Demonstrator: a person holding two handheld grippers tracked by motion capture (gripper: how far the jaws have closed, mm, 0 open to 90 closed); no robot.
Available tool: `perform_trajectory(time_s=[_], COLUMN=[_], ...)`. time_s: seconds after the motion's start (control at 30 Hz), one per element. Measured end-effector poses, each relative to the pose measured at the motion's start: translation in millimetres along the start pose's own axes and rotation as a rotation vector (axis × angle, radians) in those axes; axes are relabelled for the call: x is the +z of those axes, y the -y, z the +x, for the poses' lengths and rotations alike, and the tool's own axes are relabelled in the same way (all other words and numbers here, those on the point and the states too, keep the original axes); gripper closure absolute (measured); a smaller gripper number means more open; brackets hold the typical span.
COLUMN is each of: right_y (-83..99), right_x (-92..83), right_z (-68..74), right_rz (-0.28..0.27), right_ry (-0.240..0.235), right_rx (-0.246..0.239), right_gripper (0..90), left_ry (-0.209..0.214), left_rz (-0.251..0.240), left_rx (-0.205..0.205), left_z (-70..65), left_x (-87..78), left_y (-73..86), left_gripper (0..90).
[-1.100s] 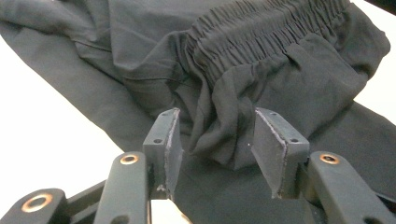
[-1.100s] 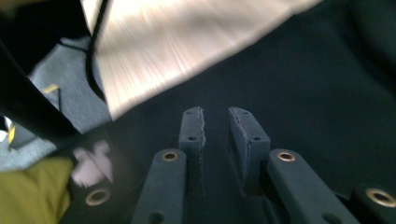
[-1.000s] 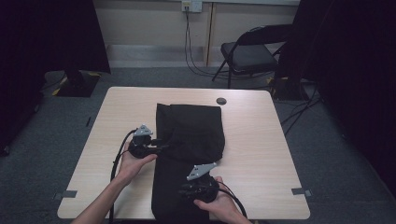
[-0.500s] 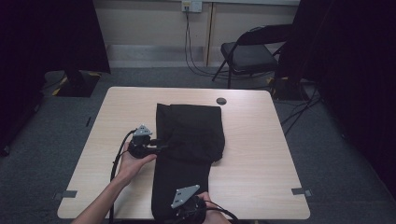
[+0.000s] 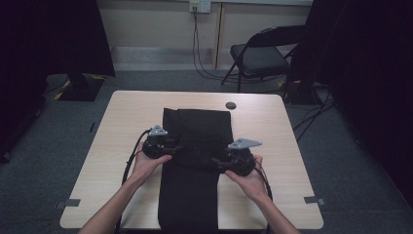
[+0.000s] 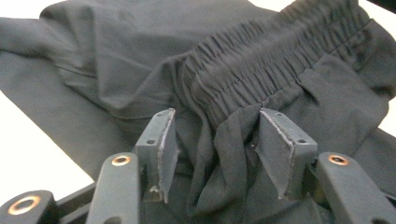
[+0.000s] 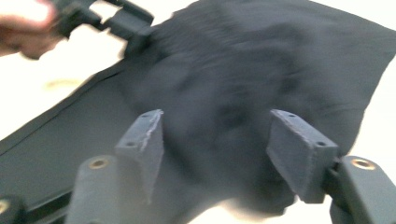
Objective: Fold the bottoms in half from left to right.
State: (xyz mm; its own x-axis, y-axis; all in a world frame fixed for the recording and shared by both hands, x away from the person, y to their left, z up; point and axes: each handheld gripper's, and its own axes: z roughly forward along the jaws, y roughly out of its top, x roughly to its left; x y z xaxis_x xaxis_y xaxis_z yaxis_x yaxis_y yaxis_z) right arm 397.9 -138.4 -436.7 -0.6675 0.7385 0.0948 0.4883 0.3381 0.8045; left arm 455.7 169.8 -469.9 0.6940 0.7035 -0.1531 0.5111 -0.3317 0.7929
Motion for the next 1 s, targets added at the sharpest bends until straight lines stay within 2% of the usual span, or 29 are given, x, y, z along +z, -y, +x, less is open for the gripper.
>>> perform_trajectory(time_s=[0.03,0.07,0.13,0.2,0.23,0.27,0.3,0.33,0.37,0.4,0.43,0.5,0.6,0.7,0.8,0.9,1.0], right_y=[-1.3,-1.6,1.0,4.6,6.2,7.7,9.1,9.3,8.3,6.4,3.1,-6.5,-26.5,-49.4,-69.8,-84.9,-86.3], right_x=[3.9,9.6,23.0,35.0,39.3,43.5,47.0,49.0,48.8,46.8,44.0,36.2,21.9,-1.1,-28.5,-55.3,-77.4], right_z=[-8.6,-14.4,-21.5,-27.3,-28.9,-29.9,-29.5,-26.7,-24.3,-24.2,-24.8,-26.2,-25.8,-24.3,-19.5,-8.8,7.8], right_rz=[0.012,0.035,0.075,0.098,0.101,0.104,0.108,0.116,0.113,0.097,0.085,0.052,0.000,-0.072,-0.146,-0.211,-0.238], right_ry=[0.001,0.017,0.055,0.059,0.055,0.037,0.012,0.025,0.043,0.038,0.034,0.022,0.029,0.022,0.001,-0.023,-0.056], right_rx=[0.025,0.029,0.018,0.049,0.062,0.070,0.063,0.042,0.023,0.022,0.028,0.049,0.041,0.032,0.012,-0.008,-0.037], right_gripper=[32.4,31.3,31.0,32.1,36.5,46.2,51.6,57.8,64.7,68.4,70.7,74.2,75.3,76.2,76.7,76.8,76.8], left_ry=[0.002,0.007,0.021,0.032,0.039,0.040,0.026,0.009,0.029,0.031,0.018,0.018,0.026,0.032,0.049,0.081,0.116], left_rz=[0.008,0.019,0.053,0.069,0.073,0.066,0.073,0.065,0.031,0.013,0.002,-0.011,-0.088,-0.146,-0.214,-0.274,-0.284], left_rx=[-0.002,-0.008,-0.012,-0.005,0.001,0.010,0.028,0.034,0.008,0.002,0.016,0.034,0.023,0.077,0.111,0.106,0.117], left_z=[0.2,0.9,0.7,-0.8,-1.8,-3.6,-5.2,-5.8,-5.1,-5.0,-6.8,-10.4,-14.0,-23.3,-33.3,-46.1,-62.3], left_x=[3.9,7.6,15.0,20.3,22.0,22.9,23.3,21.1,17.9,14.9,11.6,5.2,-12.6,-39.5,-69.8,-96.2,-118.3], left_y=[0.5,1.0,2.3,4.1,4.6,4.6,3.0,0.3,-2.0,-4.9,-8.3,-18.7,-42.1,-68.6,-88.7,-94.9,-85.1], left_gripper=[46.2,44.5,39.0,39.6,43.5,54.4,60.2,65.5,73.1,76.6,78.3,79.5,80.1,80.1,80.0,79.9,79.8])
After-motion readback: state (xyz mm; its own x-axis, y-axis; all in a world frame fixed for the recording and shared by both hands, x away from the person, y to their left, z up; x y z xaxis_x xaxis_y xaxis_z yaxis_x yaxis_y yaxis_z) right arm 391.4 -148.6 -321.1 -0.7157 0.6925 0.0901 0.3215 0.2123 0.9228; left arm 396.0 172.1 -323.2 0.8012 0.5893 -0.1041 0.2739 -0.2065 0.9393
